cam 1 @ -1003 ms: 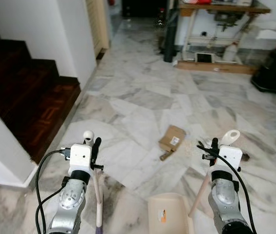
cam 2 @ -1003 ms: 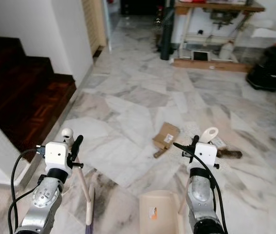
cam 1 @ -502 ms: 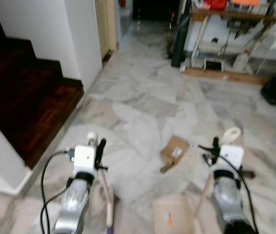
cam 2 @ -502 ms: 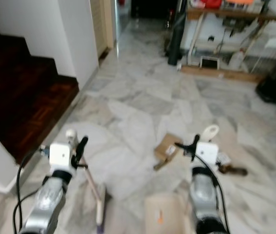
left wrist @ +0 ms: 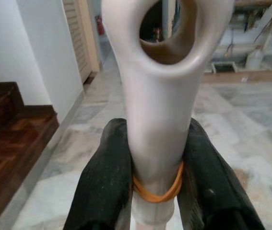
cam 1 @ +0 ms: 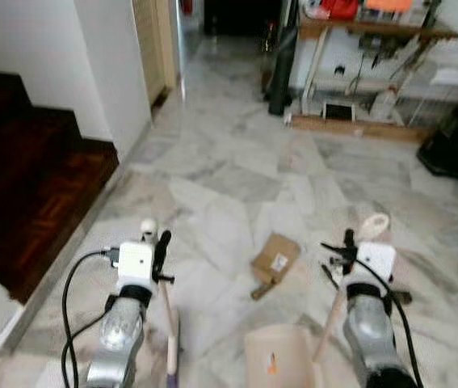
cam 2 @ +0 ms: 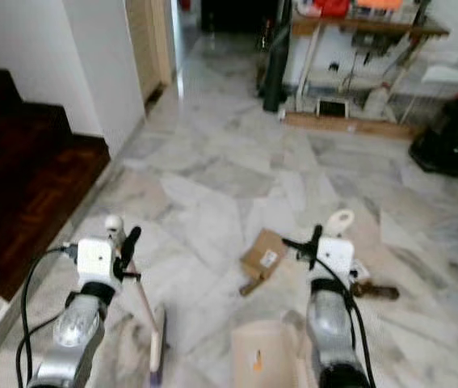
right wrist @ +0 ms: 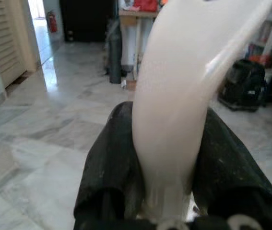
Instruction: Sweep floor
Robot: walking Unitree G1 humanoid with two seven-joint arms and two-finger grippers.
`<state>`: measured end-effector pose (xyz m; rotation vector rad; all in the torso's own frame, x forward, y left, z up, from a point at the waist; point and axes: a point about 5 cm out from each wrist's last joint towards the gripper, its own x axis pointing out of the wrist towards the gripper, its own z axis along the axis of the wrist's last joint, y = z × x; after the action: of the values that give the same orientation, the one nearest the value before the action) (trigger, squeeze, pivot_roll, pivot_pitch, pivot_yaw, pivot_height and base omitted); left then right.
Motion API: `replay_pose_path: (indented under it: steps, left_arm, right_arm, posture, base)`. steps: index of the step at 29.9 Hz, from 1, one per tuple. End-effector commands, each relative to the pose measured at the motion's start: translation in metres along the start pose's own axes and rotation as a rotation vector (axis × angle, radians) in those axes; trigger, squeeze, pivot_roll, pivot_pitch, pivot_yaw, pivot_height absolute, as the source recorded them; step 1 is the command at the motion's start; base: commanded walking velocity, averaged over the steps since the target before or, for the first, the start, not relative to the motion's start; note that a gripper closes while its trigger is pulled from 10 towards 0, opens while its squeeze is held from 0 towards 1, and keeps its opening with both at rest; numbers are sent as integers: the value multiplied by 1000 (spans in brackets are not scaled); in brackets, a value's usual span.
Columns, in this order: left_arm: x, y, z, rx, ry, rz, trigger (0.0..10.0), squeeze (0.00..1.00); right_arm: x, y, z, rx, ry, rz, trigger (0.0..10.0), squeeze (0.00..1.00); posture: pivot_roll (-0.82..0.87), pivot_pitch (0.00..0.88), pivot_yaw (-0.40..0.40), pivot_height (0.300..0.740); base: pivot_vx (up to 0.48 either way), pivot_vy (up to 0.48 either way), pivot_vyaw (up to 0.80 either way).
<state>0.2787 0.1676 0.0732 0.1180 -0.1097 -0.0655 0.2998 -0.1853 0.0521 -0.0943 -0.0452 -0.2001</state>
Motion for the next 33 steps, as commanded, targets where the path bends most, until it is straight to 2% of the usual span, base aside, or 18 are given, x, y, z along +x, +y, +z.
replay_pose_path:
  steps: [1,21,25,33]
  left_arm:
    - [6,-2,11,5,-47,-2,10000,0]
    - [6,-1,12,8,-48,-2,10000,0]
    - [6,-2,12,7,-48,-7,10000,0]
    - [6,-3,12,6,-47,-10,10000,0]
  right_arm:
    - [4,-9,6,10,-29,-33,10000,0]
    - [5,-10,5,25,-12,-46,10000,0]
    - [6,-10,5,22,-14,-38,10000,0]
    - [5,-9,5,21,-12,-34,10000,0]
  posture:
    - [55,0,-6,740]
    - [59,0,-2,740]
    - [58,0,-2,740]
    - [59,0,-1,740]
  base:
    - [322,0,0]
    - [321,0,0]
    - [319,0,-531]
    - [322,0,0]
